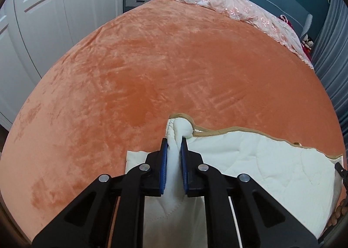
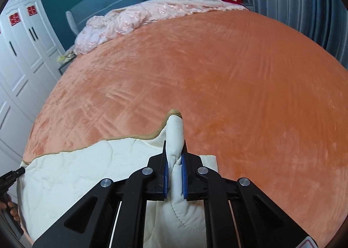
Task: Fold large clothes
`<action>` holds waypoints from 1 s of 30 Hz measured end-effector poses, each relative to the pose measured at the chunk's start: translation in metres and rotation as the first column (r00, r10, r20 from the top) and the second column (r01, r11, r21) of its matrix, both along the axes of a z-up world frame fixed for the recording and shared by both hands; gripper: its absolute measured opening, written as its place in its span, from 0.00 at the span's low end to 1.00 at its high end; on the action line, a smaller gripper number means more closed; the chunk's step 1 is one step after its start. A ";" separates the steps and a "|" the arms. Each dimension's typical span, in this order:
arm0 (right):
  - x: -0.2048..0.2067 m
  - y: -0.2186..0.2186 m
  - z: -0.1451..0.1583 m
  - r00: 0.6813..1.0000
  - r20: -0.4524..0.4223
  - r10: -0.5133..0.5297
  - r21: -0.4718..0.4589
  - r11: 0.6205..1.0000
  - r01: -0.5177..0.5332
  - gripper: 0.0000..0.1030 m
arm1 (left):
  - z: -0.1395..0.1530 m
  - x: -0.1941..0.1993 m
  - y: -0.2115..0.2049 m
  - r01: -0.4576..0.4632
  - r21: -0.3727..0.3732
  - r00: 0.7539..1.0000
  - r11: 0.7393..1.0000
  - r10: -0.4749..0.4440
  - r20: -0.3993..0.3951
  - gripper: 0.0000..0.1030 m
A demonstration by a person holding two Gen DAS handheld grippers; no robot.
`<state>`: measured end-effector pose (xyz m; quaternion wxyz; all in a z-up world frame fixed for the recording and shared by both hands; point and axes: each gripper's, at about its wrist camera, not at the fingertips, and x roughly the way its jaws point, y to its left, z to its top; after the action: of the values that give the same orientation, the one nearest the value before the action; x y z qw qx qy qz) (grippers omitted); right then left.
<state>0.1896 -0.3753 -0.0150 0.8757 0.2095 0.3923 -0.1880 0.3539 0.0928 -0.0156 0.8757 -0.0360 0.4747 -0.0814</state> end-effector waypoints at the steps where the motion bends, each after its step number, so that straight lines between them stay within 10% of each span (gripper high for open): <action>1: 0.003 -0.001 -0.007 1.000 -0.017 -0.009 0.003 1.000 0.009 0.08 | -0.006 0.003 -0.002 -0.005 0.019 1.000 1.000 0.005 -0.011 0.10; 24: 0.010 -0.004 -0.078 0.998 -0.062 -0.028 0.001 1.000 0.028 0.10 | -0.074 -0.005 -0.014 -0.049 0.119 0.996 0.992 0.040 0.079 0.17; 30: 0.002 -0.009 -0.075 0.999 -0.026 -0.042 0.041 0.998 0.043 0.12 | -0.068 -0.006 -0.007 -0.119 0.142 0.990 0.983 0.106 0.096 0.43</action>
<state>0.1917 -0.3843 -0.0902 0.8620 0.2335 0.4025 -0.2010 0.3475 0.0855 -0.0839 0.8991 0.0058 0.4377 0.0019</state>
